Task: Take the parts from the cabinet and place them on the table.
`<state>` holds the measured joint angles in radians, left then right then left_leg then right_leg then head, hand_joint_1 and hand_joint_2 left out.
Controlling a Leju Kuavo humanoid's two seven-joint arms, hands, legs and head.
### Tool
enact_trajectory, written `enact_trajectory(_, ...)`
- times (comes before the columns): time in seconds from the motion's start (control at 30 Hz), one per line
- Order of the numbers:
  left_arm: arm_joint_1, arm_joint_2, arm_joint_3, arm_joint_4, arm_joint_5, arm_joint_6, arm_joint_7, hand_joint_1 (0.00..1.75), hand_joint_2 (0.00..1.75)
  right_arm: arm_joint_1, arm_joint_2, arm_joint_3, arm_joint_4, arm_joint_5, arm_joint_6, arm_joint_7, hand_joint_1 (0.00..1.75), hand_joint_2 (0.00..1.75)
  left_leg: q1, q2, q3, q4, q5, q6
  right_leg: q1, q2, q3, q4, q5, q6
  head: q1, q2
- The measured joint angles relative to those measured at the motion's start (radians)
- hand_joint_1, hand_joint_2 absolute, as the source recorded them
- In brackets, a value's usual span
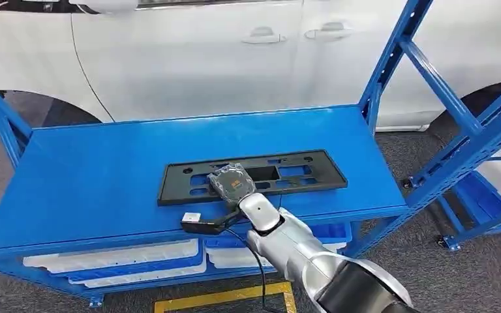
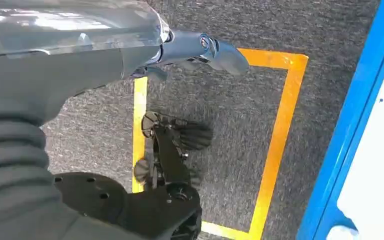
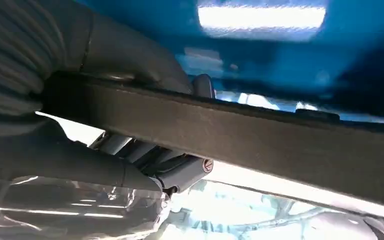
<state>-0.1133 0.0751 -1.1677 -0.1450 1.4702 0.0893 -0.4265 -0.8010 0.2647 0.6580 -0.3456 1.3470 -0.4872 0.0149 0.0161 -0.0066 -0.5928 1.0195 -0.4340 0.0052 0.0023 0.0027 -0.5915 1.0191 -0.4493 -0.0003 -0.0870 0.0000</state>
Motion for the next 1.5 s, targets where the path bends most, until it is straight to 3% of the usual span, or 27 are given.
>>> enact_trajectory(0.1,0.0,0.001,-0.003,0.0,0.0,0.0,-0.007,0.0,1.75,0.0,0.0,-0.017,-0.004,-0.041,-0.049,-0.058,1.75,1.75,0.004,0.0,0.0,-0.005,0.003,-0.018,0.006,0.0,-0.005,0.001,0.004,-0.009,0.0,0.0)
enact_trajectory(0.17,-0.001,0.006,-0.003,0.0,0.0,0.002,-0.008,0.0,1.75,-0.006,-0.001,-0.039,-0.022,-0.098,-0.078,-0.13,1.75,1.75,0.007,0.002,-0.001,0.005,-0.006,-0.029,-0.005,-0.003,0.005,-0.019,0.017,-0.024,0.0,0.0)
enact_trajectory(0.2,-0.001,0.006,-0.003,0.0,0.0,0.001,-0.01,0.0,1.75,-0.01,-0.001,-0.054,-0.037,-0.147,-0.096,-0.188,1.75,1.75,0.007,0.002,-0.015,0.038,-0.032,-0.033,-0.004,-0.001,0.007,-0.023,0.018,-0.029,0.0,0.0)
enact_trajectory(0.23,-0.001,0.006,-0.003,0.0,0.001,0.001,-0.012,0.0,1.75,-0.013,-0.001,-0.073,-0.057,-0.198,-0.116,-0.249,1.75,1.75,0.007,0.002,-0.045,0.107,-0.073,-0.035,-0.003,-0.002,0.007,-0.023,0.017,-0.036,0.0,0.0)
enact_trajectory(0.3,-0.002,0.008,-0.003,0.0,0.001,0.0,-0.017,0.0,1.75,-0.007,-0.003,-0.118,-0.113,-0.336,-0.113,-0.386,1.75,1.75,0.007,0.002,-0.116,0.267,-0.142,-0.042,0.001,-0.001,0.008,-0.022,0.016,-0.037,0.0,0.0)
enact_trajectory(0.33,-0.002,0.008,-0.003,0.0,0.001,0.0,-0.022,0.0,1.75,0.004,-0.009,-0.145,-0.165,-0.433,-0.093,-0.471,1.75,1.75,0.008,0.002,-0.133,0.306,-0.147,-0.045,0.001,0.0,0.009,-0.021,0.016,-0.037,0.0,0.0)
enact_trajectory(0.4,-0.004,0.011,-0.003,0.0,0.002,0.0,-0.029,0.0,1.75,0.03,-0.029,-0.188,-0.3,-0.614,-0.024,-0.573,1.75,1.75,0.01,0.002,-0.097,0.242,-0.094,-0.049,0.0,0.0,0.013,-0.019,0.015,-0.034,0.0,0.0)
enact_trajectory(0.47,-0.01,0.016,-0.003,0.0,0.002,0.0,-0.035,0.0,1.75,0.06,-0.053,-0.22,-0.455,-0.742,0.06,-0.585,1.75,1.75,0.017,0.003,-0.003,0.069,-0.015,-0.054,-0.005,0.002,0.014,-0.007,0.008,-0.023,0.0,0.0)
enact_trajectory(0.5,-0.014,0.016,-0.003,0.0,0.002,-0.002,-0.04,0.0,1.75,0.082,-0.068,-0.231,-0.542,-0.805,0.103,-0.594,1.75,1.75,0.018,0.003,0.02,0.023,-0.03,-0.053,-0.003,0.001,0.01,0.0,0.003,-0.016,0.0,0.0)
enact_trajectory(0.53,-0.017,0.016,-0.003,0.0,0.002,-0.003,-0.045,0.0,1.75,0.11,-0.085,-0.239,-0.618,-0.868,0.14,-0.61,1.75,1.75,0.011,-0.005,0.022,0.014,-0.029,-0.031,0.003,0.003,0.005,0.008,-0.002,-0.008,0.0,0.0)
enact_trajectory(0.67,-0.015,0.016,-0.004,0.0,0.002,-0.016,-0.065,0.0,1.75,0.234,-0.131,-0.258,-0.898,-1.126,0.309,-0.678,1.75,1.75,0.012,-0.003,0.012,0.011,-0.016,0.0,-0.002,0.003,-0.004,0.009,0.002,0.013,0.0,0.0)
enact_trajectory(0.73,-0.014,0.016,-0.004,0.0,0.002,-0.021,-0.077,0.0,1.75,0.279,-0.155,-0.265,-1.033,-1.27,0.439,-0.696,1.75,1.75,0.011,-0.004,0.008,0.011,-0.015,0.008,-0.006,0.002,-0.043,0.095,-0.061,0.024,0.0,0.0)
enact_trajectory(0.8,-0.013,0.016,-0.003,0.0,0.002,-0.026,-0.085,0.0,1.75,0.326,-0.177,-0.269,-1.165,-1.412,0.596,-0.691,1.75,1.75,0.008,-0.003,0.004,0.011,-0.016,0.011,-0.009,0.002,-0.122,0.256,-0.131,0.03,0.0,0.0)
enact_trajectory(0.83,-0.011,0.017,-0.003,0.0,0.002,-0.027,-0.087,0.0,1.75,0.348,-0.184,-0.27,-1.212,-1.457,0.653,-0.69,1.75,1.75,0.007,-0.003,0.004,0.012,-0.017,0.012,-0.009,0.002,-0.148,0.306,-0.143,0.031,0.0,0.0)
enact_trajectory(0.87,-0.009,0.017,-0.003,0.0,0.002,-0.027,-0.088,0.0,1.75,0.366,-0.19,-0.27,-1.256,-1.487,0.699,-0.687,1.75,1.75,0.006,-0.003,0.005,0.012,-0.018,0.013,-0.009,0.002,-0.155,0.311,-0.129,0.029,0.0,0.0)
enact_trajectory(0.9,-0.009,0.017,-0.003,0.0,0.002,-0.027,-0.09,0.0,1.75,0.381,-0.194,-0.27,-1.304,-1.51,0.739,-0.677,1.75,1.75,0.005,-0.004,0.006,0.012,-0.019,0.013,-0.008,0.002,-0.139,0.27,-0.094,0.025,0.0,0.0)
enact_trajectory(0.97,-0.01,0.017,-0.002,0.0,0.002,-0.027,-0.096,0.0,1.75,0.407,-0.2,-0.267,-1.375,-1.535,0.794,-0.671,1.75,1.75,0.003,-0.005,0.012,0.012,-0.023,0.01,-0.005,0.002,-0.059,0.097,0.0,0.009,0.0,0.0)
enact_trajectory(1.0,-0.009,0.015,-0.002,0.0,0.002,-0.027,-0.096,0.0,1.75,0.418,-0.203,-0.261,-1.407,-1.54,0.811,-0.672,1.75,1.75,0.004,-0.006,0.013,0.011,-0.024,0.009,0.0,0.002,-0.028,0.025,0.018,-0.002,0.0,0.0)
enact_trajectory(1.13,-0.006,0.014,-0.001,0.0,0.002,-0.027,-0.085,0.0,1.75,0.469,-0.216,-0.235,-1.506,-1.541,0.852,-0.682,1.75,1.75,0.001,-0.006,0.015,0.003,-0.026,-0.014,0.008,0.001,-0.021,0.007,0.01,-0.01,0.0,0.0)
enact_trajectory(1.17,-0.006,0.017,0.0,0.0,0.002,-0.027,-0.079,0.0,1.75,0.476,-0.22,-0.226,-1.526,-1.54,0.854,-0.682,1.75,1.75,-0.005,-0.006,0.017,0.005,-0.027,-0.021,-0.003,-0.001,-0.016,-0.007,0.02,-0.019,0.0,0.0)
enact_trajectory(1.23,-0.002,0.021,0.0,0.001,0.002,-0.027,-0.069,0.0,1.75,0.48,-0.224,-0.209,-1.556,-1.54,0.862,-0.682,1.75,1.75,-0.003,0.0,-0.007,0.068,-0.088,-0.023,-0.005,-0.005,-0.013,-0.015,0.025,-0.026,0.0,0.0)
enact_trajectory(1.3,-0.001,0.021,0.001,0.001,0.002,-0.029,-0.056,0.0,1.75,0.488,-0.231,-0.193,-1.573,-1.546,0.864,-0.682,1.75,1.75,-0.001,0.0,-0.065,0.214,-0.167,-0.028,-0.003,-0.005,-0.014,-0.014,0.025,-0.028,0.0,0.0)
enact_trajectory(1.33,0.002,0.021,0.002,0.001,0.002,-0.028,-0.052,0.0,1.75,0.492,-0.235,-0.185,-1.576,-1.548,0.861,-0.682,1.75,1.75,-0.001,0.0,-0.091,0.282,-0.191,-0.031,-0.002,-0.006,-0.016,-0.012,0.026,-0.028,0.0,0.0)
enact_trajectory(1.37,0.005,0.021,0.002,0.001,0.002,-0.026,-0.047,0.0,1.75,0.494,-0.238,-0.179,-1.577,-1.551,0.858,-0.68,1.75,1.75,-0.001,0.0,-0.096,0.3,-0.187,-0.032,-0.002,-0.006,-0.019,-0.009,0.026,-0.029,0.0,0.0)
enact_trajectory(1.4,0.005,0.022,0.003,0.001,0.002,-0.024,-0.04,0.0,1.75,0.494,-0.241,-0.173,-1.58,-1.558,0.854,-0.679,1.75,1.75,0.0,0.0,-0.075,0.267,-0.16,-0.033,-0.002,-0.006,-0.022,-0.005,0.026,-0.028,0.0,0.0)
enact_trajectory(1.47,0.004,0.022,0.005,0.001,0.002,-0.016,-0.027,0.0,1.75,0.489,-0.244,-0.164,-1.586,-1.573,0.841,-0.678,1.75,1.75,0.001,0.001,0.01,0.11,-0.084,-0.031,-0.003,-0.006,-0.028,0.008,0.022,-0.027,0.0,0.0)
enact_trajectory(1.5,0.002,0.022,0.006,0.001,0.002,-0.014,-0.021,0.0,1.75,0.485,-0.245,-0.16,-1.59,-1.582,0.833,-0.674,1.75,1.75,0.003,0.003,0.051,0.03,-0.066,-0.029,-0.002,-0.006,-0.034,0.019,0.02,-0.023,0.0,0.0)
